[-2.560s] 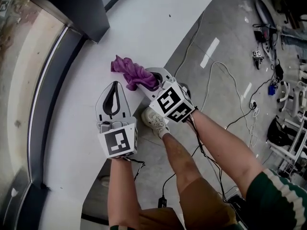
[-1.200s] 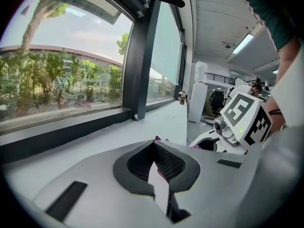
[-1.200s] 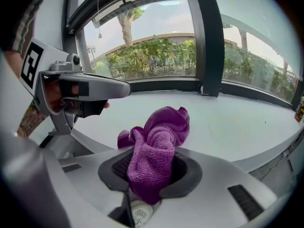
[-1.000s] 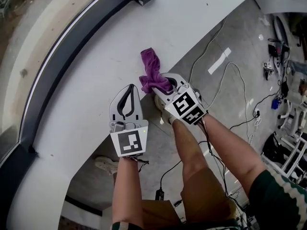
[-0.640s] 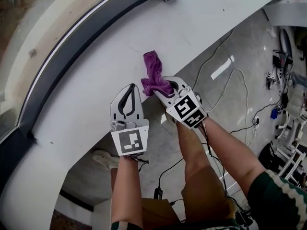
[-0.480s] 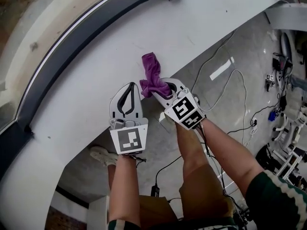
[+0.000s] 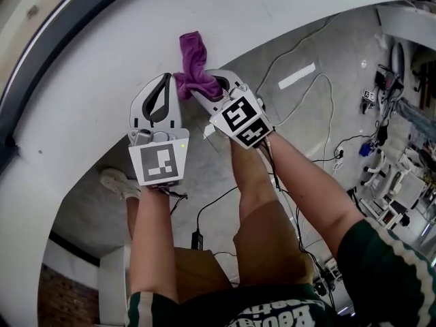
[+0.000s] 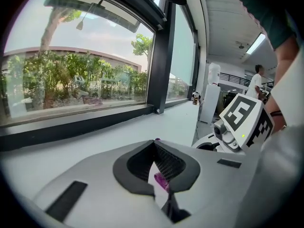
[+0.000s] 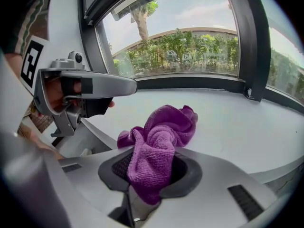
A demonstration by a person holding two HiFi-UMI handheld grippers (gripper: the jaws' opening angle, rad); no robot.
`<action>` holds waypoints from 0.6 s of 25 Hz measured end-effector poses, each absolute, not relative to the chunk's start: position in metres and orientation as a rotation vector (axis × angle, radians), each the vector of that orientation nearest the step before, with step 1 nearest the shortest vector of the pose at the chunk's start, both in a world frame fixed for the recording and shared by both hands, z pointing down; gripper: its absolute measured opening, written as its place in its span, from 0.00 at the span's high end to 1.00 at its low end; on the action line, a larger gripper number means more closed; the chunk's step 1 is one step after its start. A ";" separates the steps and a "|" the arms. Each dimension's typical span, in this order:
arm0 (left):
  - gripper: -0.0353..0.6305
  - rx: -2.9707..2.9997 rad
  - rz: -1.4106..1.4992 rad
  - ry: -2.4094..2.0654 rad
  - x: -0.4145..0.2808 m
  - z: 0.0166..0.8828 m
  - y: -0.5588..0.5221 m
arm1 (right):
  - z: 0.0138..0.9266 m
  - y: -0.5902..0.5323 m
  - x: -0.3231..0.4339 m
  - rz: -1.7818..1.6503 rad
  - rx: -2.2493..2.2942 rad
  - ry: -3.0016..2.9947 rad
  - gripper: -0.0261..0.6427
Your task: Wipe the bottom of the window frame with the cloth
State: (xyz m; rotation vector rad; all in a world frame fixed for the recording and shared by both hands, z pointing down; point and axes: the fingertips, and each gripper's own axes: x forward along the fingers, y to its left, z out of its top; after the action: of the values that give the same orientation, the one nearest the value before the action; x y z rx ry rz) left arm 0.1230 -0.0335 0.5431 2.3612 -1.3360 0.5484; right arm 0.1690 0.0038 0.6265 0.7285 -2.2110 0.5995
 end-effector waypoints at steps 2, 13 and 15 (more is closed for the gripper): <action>0.94 2.352 0.548 -1.348 0.117 0.541 -0.032 | 0.626 0.007 0.162 0.597 0.706 -2.213 0.77; 0.94 2.280 0.545 -1.442 0.072 0.544 -0.019 | 0.632 0.020 0.118 0.575 0.595 -2.230 0.77; 0.94 2.258 0.538 -1.467 0.052 0.541 -0.013 | 0.631 0.027 0.099 0.565 0.576 -2.228 0.77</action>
State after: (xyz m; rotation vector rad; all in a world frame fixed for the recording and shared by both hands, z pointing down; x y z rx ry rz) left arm 0.0515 -0.0128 0.5414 2.2585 -1.4672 0.5380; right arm 0.0995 0.0265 0.6311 0.5760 -2.2282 0.5646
